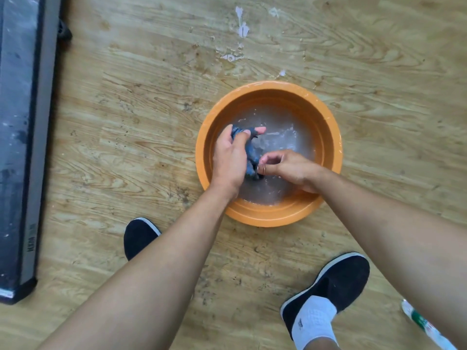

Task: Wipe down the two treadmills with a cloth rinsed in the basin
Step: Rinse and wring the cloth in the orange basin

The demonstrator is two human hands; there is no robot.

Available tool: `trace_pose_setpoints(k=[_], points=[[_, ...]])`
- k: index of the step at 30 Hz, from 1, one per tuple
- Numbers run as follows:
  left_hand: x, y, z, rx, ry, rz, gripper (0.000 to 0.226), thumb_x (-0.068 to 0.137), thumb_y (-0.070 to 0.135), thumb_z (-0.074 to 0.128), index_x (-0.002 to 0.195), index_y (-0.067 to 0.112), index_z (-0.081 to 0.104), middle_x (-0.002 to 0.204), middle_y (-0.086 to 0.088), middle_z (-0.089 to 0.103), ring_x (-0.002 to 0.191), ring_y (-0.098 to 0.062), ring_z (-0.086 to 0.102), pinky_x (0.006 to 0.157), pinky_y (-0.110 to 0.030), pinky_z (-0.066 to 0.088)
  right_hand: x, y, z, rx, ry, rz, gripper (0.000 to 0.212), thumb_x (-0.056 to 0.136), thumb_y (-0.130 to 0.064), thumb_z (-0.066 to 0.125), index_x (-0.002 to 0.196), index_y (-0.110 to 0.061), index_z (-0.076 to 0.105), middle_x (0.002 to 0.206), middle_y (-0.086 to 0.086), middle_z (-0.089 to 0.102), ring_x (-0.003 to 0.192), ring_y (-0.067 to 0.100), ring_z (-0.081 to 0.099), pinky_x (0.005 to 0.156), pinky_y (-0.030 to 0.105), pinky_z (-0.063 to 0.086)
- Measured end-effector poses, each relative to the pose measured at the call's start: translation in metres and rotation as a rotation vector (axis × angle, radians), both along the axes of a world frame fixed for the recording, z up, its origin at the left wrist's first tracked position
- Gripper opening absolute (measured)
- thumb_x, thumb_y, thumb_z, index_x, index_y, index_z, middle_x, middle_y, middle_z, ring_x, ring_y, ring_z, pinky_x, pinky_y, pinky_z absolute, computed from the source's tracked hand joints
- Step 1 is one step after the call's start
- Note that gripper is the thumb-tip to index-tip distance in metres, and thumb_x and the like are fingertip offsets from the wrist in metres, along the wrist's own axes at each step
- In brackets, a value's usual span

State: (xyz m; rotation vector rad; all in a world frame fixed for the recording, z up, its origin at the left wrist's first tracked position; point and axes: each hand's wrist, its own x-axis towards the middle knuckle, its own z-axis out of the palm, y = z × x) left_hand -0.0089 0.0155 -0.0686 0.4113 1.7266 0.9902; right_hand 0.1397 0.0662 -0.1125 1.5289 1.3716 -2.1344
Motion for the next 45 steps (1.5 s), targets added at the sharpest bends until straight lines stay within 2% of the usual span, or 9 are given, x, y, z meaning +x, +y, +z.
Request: trace_pose_setpoints(k=[5, 10, 19, 24, 27, 32, 34, 39, 45], points=[[-0.008, 0.01, 0.004, 0.016, -0.539, 0.246, 0.037, 0.1, 0.018, 0.044, 0.107, -0.01, 0.067, 0.114, -0.022, 0.076, 0.09, -0.035, 0.062, 0.089, -0.042, 0.055, 0.004, -0.009, 0.01, -0.346, 0.149, -0.406, 0.018, 0.099, -0.021, 0.063, 0.112, -0.012, 0.071, 0.11, 0.011, 0.076, 0.101, 0.027, 0.071, 0.095, 0.038, 0.053], [-0.012, 0.017, 0.005, 0.017, -0.794, 0.235, 0.048, 0.102, 0.021, 0.033, 0.116, 0.0, 0.075, 0.121, -0.012, 0.076, 0.09, -0.027, 0.063, 0.093, -0.041, 0.05, 0.007, -0.023, 0.007, -0.497, 0.156, -0.679, 0.05, 0.083, -0.038, 0.081, 0.124, -0.014, 0.068, 0.114, 0.008, 0.069, 0.094, 0.021, 0.063, 0.101, 0.039, 0.053], [-0.016, -0.002, -0.025, -0.169, 0.53, -0.153, 0.017, 0.107, 0.029, 0.054, 0.098, 0.016, 0.048, 0.088, -0.004, 0.059, 0.089, -0.032, 0.061, 0.074, -0.033, 0.037, 0.003, -0.02, -0.013, 0.291, -0.3, -0.82, 0.022, 0.105, -0.031, 0.062, 0.118, -0.015, 0.071, 0.102, -0.004, 0.071, 0.098, 0.02, 0.069, 0.088, 0.032, 0.055], [0.004, -0.007, -0.039, -0.263, 0.754, -0.232, 0.028, 0.111, 0.036, 0.046, 0.121, 0.01, 0.05, 0.099, -0.024, 0.07, 0.092, -0.048, 0.064, 0.07, -0.04, 0.034, -0.004, -0.011, -0.027, 0.453, -0.511, -0.715, 0.029, 0.106, -0.027, 0.06, 0.107, 0.001, 0.068, 0.09, 0.005, 0.066, 0.098, 0.033, 0.062, 0.08, 0.032, 0.039], [0.012, 0.0, -0.048, -0.372, 0.667, -0.17, 0.032, 0.111, 0.031, 0.047, 0.135, 0.011, 0.048, 0.112, -0.028, 0.07, 0.103, -0.048, 0.065, 0.075, -0.04, 0.034, -0.012, -0.011, -0.029, 0.398, -0.575, -0.712, 0.029, 0.104, -0.014, 0.057, 0.129, -0.001, 0.065, 0.129, 0.017, 0.068, 0.121, 0.034, 0.061, 0.098, 0.03, 0.041], [0.023, 0.012, -0.057, -0.386, 0.365, -0.058, 0.05, 0.107, 0.016, 0.047, 0.157, 0.02, 0.042, 0.148, -0.014, 0.06, 0.133, -0.035, 0.057, 0.108, -0.037, 0.043, -0.022, -0.009, -0.022, 0.15, -0.409, -0.956, 0.044, 0.092, -0.009, 0.06, 0.134, -0.022, 0.065, 0.119, -0.003, 0.072, 0.112, 0.02, 0.066, 0.108, 0.038, 0.05], [0.026, 0.016, -0.056, -0.367, 0.161, 0.016, 0.045, 0.104, 0.025, 0.048, 0.148, 0.032, 0.054, 0.147, -0.009, 0.061, 0.134, -0.031, 0.057, 0.115, -0.041, 0.042, -0.023, -0.008, -0.016, 0.187, -0.309, -0.908, 0.014, 0.093, -0.019, 0.067, 0.103, -0.02, 0.077, 0.097, -0.011, 0.076, 0.097, 0.012, 0.067, 0.105, 0.035, 0.049], [0.037, 0.02, -0.045, -0.48, -0.435, 0.408, 0.035, 0.1, 0.037, 0.045, 0.074, 0.018, 0.059, 0.068, -0.007, 0.063, 0.059, -0.025, 0.062, 0.057, -0.026, 0.051, -0.044, -0.015, 0.009, 0.573, -0.301, -0.291, 0.017, 0.102, -0.025, 0.059, 0.119, -0.026, 0.058, 0.098, -0.008, 0.068, 0.095, 0.022, 0.064, 0.085, 0.038, 0.048], [0.039, 0.01, -0.044, -0.535, -0.486, 0.202, 0.056, 0.105, 0.065, 0.042, 0.12, 0.018, 0.068, 0.076, -0.006, 0.072, 0.058, -0.02, 0.069, 0.053, -0.026, 0.053, -0.05, 0.014, -0.011, 0.547, -0.467, 0.083, 0.044, 0.098, -0.023, 0.056, 0.142, -0.02, 0.052, 0.129, 0.018, 0.067, 0.122, 0.04, 0.061, 0.091, 0.042, 0.047]])
